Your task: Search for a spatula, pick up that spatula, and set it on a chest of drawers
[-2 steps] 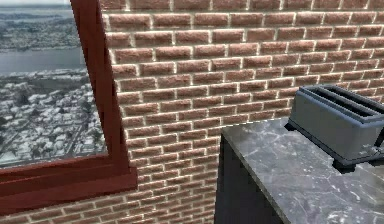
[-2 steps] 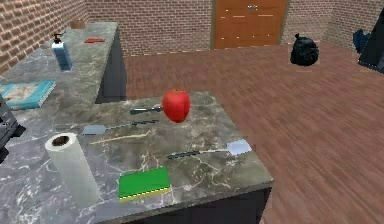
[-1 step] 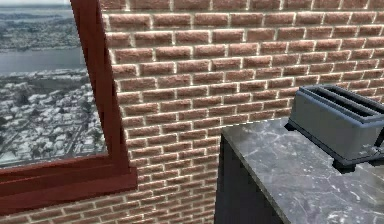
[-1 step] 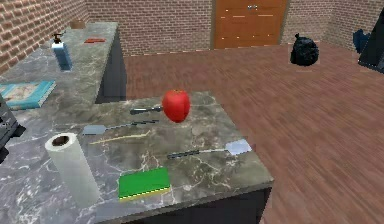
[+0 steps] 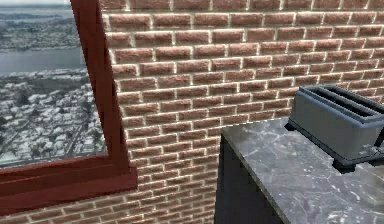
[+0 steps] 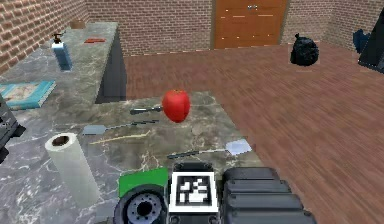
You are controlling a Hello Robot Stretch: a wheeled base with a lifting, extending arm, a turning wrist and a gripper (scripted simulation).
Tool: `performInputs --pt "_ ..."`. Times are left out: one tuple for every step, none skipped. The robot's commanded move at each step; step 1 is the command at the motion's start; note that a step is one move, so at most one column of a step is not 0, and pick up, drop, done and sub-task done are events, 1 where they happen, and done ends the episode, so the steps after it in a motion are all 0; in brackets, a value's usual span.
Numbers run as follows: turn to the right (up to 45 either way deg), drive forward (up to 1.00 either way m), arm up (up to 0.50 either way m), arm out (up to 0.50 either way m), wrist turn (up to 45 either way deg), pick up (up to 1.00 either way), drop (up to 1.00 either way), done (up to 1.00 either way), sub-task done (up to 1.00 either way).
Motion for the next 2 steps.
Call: performInputs --pt "0.0 0.0 0.0 0.18 0.0 0.0 0.0 0.0 0.0" --pt "0.0 0.0 0.0 0.0 45.0 0.0 0.0 0.0 0.0"
